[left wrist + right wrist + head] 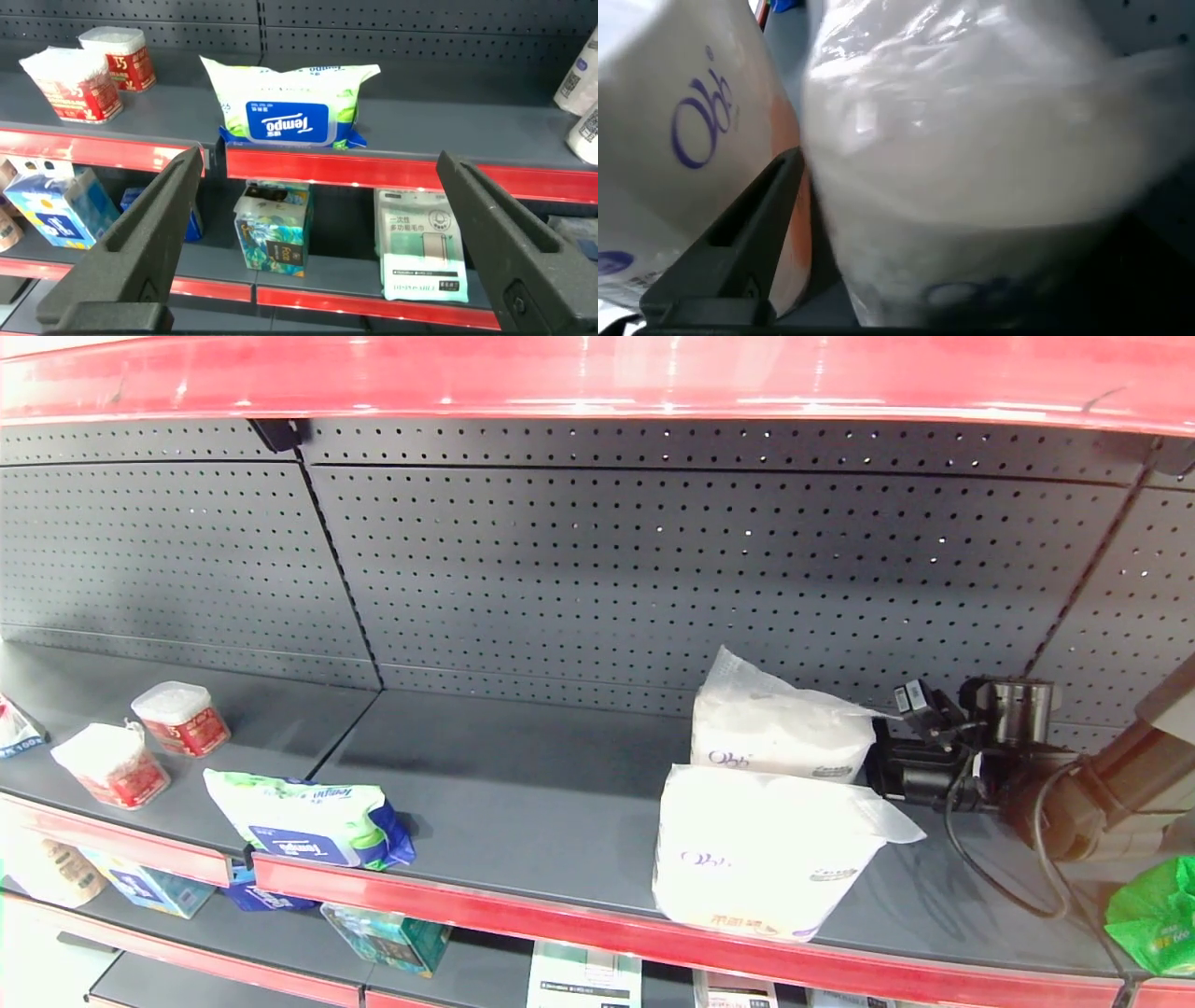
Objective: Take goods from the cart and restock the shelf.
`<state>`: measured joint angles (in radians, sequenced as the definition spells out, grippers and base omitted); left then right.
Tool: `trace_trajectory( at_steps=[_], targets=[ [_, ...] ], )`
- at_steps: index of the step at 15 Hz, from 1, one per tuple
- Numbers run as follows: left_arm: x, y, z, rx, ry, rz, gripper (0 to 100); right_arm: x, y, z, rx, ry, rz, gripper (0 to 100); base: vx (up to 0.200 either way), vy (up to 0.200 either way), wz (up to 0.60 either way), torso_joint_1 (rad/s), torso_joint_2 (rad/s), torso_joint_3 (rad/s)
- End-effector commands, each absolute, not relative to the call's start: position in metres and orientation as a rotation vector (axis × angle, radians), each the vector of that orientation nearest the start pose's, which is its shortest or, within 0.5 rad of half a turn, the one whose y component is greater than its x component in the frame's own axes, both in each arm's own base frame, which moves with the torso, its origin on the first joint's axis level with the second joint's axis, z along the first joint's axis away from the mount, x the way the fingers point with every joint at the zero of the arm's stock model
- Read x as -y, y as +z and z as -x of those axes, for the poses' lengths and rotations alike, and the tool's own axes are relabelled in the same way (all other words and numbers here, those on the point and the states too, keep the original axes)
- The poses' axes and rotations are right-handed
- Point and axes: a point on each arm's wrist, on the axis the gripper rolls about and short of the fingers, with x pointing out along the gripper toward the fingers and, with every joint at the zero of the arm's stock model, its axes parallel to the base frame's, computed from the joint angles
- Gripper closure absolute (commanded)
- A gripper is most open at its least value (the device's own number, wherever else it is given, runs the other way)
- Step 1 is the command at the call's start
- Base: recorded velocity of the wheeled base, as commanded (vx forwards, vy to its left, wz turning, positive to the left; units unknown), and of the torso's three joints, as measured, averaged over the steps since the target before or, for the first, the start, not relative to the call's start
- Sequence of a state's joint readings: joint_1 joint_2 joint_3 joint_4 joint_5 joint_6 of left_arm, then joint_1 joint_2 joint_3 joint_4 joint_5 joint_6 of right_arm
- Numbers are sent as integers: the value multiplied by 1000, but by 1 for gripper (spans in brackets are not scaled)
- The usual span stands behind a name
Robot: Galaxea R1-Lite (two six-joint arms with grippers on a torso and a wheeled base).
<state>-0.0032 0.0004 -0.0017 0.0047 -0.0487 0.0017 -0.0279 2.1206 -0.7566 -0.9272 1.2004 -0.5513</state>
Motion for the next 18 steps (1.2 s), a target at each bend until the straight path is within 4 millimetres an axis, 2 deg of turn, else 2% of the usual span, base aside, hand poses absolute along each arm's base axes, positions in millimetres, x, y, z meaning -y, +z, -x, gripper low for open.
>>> trace_trajectory(
  at_steps=[1, 3, 8, 9, 10, 13, 15, 16, 17, 18],
  targets=[
    [1, 75, 23, -3, -52, -1, 0, -4, 79, -337, -29, 1184, 226, 0, 0, 0, 0, 0, 0, 0],
    [1, 75, 23, -3, -52, -1, 0, 4, 87, -323, -40, 1150, 215, 0, 0, 0, 0, 0, 0, 0],
    [1, 75, 23, -3, -52, -1, 0, 25, 93, -274, -108, 1035, 174, 0, 0, 0, 0, 0, 0, 0],
    [1, 75, 23, -3, -52, -1, 0, 30, 98, -255, -123, 984, 170, 0, 0, 0, 0, 0, 0, 0],
    [1, 75, 23, -3, -52, -1, 0, 31, 99, -245, -135, 960, 162, 0, 0, 0, 0, 0, 0, 0],
    [1, 75, 23, -3, -52, -1, 0, 28, 116, -188, -179, 771, 128, 0, 0, 0, 0, 0, 0, 0],
    [1, 75, 23, -3, -52, -1, 0, 21, 126, -159, -197, 574, 88, 0, 0, 0, 0, 0, 0, 0],
    [1, 75, 23, -3, -52, -1, 0, 18, 127, -145, -211, 455, 84, 0, 0, 0, 0, 0, 0, 0],
    [1, 75, 23, -3, -52, -1, 0, 17, 126, -139, -224, 407, 86, 0, 0, 0, 0, 0, 0, 0],
    [1, 75, 23, -3, -52, -1, 0, 14, 120, -113, -260, 272, 94, 0, 0, 0, 0, 0, 0, 0]
  ],
)
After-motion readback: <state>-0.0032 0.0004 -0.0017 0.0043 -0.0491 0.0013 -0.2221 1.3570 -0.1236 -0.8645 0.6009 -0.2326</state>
